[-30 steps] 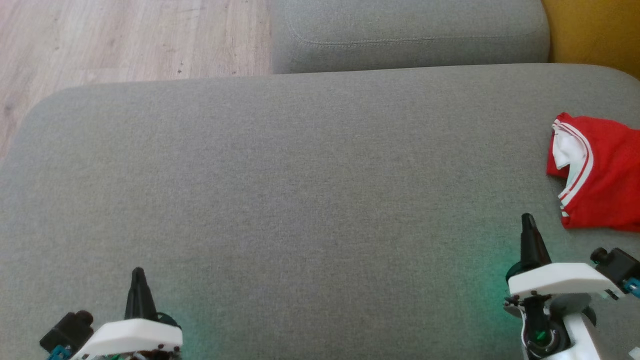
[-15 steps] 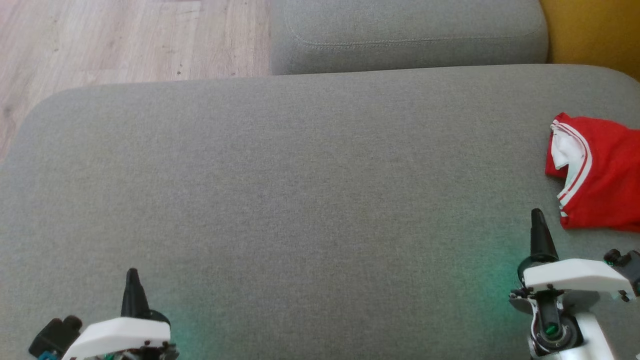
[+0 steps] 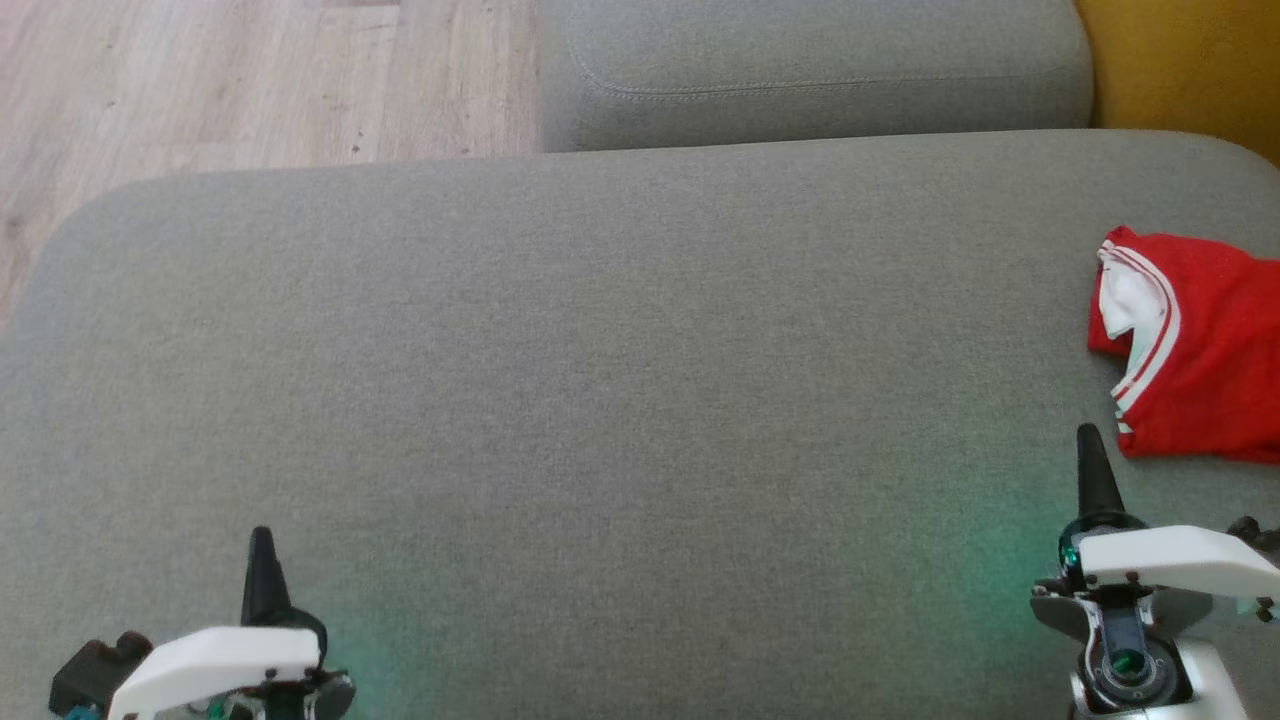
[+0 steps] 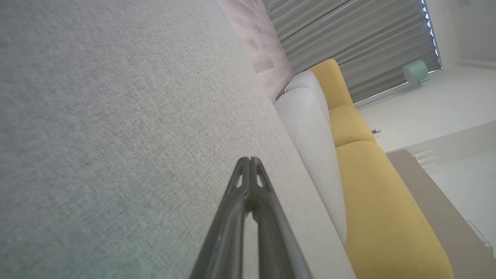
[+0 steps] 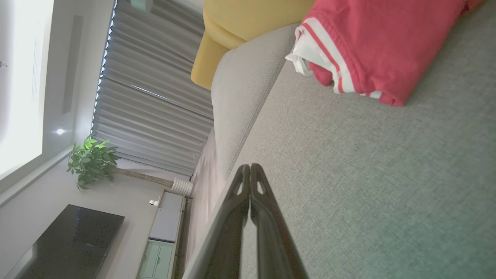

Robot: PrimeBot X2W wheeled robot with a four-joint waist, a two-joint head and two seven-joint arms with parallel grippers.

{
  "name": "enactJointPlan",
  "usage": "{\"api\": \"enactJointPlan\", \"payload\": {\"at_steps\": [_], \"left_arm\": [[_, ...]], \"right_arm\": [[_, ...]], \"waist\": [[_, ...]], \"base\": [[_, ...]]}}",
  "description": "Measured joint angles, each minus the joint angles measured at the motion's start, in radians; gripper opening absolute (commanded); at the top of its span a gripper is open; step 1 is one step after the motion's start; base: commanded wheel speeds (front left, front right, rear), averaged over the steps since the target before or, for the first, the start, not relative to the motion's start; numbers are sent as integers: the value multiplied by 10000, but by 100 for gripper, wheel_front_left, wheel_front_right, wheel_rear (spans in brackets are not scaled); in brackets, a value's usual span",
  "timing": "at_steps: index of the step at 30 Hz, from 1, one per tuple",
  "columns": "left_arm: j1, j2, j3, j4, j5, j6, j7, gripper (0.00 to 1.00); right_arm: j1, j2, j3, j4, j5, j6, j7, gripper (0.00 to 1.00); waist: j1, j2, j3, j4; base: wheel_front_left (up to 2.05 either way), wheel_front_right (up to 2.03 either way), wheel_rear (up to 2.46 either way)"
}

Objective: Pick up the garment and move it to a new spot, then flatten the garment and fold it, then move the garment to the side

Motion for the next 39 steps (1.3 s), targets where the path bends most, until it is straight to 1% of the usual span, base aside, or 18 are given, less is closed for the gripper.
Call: {"api": "enactJointPlan", "payload": {"at_steps": [39], "left_arm": [[-334, 0, 353, -596, -4567, -276, 1091, 0]], "right_arm": [[224, 8, -627, -1028, 4454, 0, 1097, 0]], "waist": [[0, 0, -83, -80]], "base": [[0, 0, 0]]}}
